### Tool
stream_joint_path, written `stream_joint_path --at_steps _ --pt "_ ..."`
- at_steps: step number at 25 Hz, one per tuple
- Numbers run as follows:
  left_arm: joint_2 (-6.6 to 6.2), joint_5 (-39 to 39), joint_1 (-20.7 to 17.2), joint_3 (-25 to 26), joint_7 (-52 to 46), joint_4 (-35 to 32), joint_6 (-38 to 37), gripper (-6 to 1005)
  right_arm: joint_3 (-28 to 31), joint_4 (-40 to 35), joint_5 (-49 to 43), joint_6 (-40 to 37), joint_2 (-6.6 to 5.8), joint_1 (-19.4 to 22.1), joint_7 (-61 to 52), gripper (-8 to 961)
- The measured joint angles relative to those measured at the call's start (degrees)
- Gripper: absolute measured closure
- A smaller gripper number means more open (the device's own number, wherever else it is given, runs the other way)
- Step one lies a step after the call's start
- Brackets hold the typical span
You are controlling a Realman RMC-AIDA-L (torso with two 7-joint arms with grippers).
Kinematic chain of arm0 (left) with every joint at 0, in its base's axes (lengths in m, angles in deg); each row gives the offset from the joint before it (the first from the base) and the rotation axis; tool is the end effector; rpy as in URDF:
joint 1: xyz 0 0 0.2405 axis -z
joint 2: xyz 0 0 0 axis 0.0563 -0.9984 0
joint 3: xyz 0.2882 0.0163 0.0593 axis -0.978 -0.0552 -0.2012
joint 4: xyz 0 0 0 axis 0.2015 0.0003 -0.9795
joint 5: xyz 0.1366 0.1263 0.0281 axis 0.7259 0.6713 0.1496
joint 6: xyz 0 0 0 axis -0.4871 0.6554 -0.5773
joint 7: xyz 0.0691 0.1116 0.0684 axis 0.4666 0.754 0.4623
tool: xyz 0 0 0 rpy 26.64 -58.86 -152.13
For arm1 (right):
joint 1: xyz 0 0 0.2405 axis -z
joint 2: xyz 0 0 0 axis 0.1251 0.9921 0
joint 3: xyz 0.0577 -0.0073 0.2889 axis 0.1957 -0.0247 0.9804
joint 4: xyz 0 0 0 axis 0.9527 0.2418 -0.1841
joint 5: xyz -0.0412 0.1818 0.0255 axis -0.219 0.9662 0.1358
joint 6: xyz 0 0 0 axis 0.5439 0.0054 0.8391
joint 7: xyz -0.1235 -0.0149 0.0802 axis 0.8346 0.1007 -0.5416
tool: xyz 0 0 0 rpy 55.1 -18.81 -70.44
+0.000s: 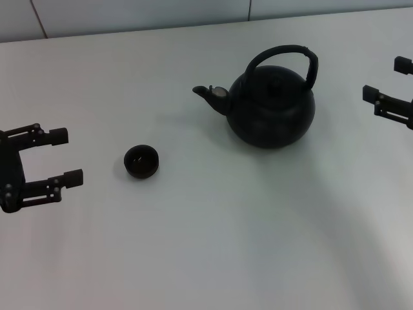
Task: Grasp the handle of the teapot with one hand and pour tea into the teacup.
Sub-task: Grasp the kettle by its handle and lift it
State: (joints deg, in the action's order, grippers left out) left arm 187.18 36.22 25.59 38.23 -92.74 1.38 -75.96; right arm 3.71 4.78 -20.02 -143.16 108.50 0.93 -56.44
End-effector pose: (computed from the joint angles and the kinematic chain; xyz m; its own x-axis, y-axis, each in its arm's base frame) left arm -0.3053 0.2930 0.0426 0.8435 0.1188 0.5239 0.2462 -0.9523 -0.1804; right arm 0.3174 0.2436 0.0654 0.8609 -0.1686 -0.4801 -0.4869 -0.5471 -0.6809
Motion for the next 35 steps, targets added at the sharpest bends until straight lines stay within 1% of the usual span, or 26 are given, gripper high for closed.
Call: stream_joint_path --at_steps 5,9,12,15,23,35 --pt "0.18 0.0 0.1 0.0 0.0 0.1 0.4 247 -1.0 3.7 0.3 2.5 -0.16 -3.1 1.6 194" --pt "0.50 0.0 0.1 0.2 0.2 0.2 0.9 247 -1.1 9.2 0.4 2.6 -0.25 -7.3 2.2 194" --pt "0.86 0.0 0.2 0.3 0.2 0.0 1.4 247 -0.9 12.9 0.4 2.6 -0.20 -9.8 3.5 194" --pt "0.95 0.0 0.2 0.3 0.2 -0.1 1.8 247 -0.5 15.5 0.5 2.8 -0.19 -11.7 3.8 194" --pt "1.21 0.0 0.3 0.3 0.2 -0.2 3.0 246 -0.6 18.3 1.7 6.1 -0.33 -14.2 5.0 194" --pt "1.38 0.0 1.0 0.3 0.3 -0.2 4.1 246 -0.3 24.6 1.7 9.2 -0.54 -19.7 5.6 193"
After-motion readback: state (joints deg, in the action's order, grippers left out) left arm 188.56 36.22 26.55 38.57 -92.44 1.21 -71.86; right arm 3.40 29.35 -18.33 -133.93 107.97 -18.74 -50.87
